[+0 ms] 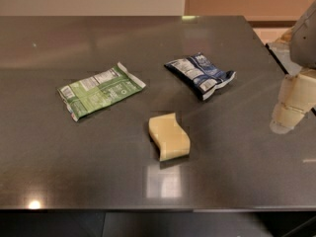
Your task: Move blue chip bag near green jalapeno chip bag
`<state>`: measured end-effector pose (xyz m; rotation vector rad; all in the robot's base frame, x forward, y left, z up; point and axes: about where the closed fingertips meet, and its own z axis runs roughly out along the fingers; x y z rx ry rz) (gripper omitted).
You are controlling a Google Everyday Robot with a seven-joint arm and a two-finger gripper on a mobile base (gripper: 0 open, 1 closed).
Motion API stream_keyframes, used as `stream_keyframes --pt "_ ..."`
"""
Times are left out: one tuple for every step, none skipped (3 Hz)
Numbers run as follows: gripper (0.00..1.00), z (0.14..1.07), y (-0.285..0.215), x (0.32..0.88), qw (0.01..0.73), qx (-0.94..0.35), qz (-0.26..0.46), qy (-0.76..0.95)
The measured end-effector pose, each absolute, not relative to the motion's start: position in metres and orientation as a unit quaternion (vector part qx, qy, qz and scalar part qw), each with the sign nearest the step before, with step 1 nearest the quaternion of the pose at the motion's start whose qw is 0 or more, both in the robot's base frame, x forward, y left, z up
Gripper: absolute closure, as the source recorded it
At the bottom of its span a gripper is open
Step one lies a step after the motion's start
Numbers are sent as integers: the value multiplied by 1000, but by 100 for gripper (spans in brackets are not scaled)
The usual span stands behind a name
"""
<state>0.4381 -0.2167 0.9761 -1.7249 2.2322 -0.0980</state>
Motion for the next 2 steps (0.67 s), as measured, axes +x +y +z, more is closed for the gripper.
stream_keyframes --pt "0 976 -217 438 159 -603 -34 781" --pt "0 963 -207 457 161 -601 -35 782"
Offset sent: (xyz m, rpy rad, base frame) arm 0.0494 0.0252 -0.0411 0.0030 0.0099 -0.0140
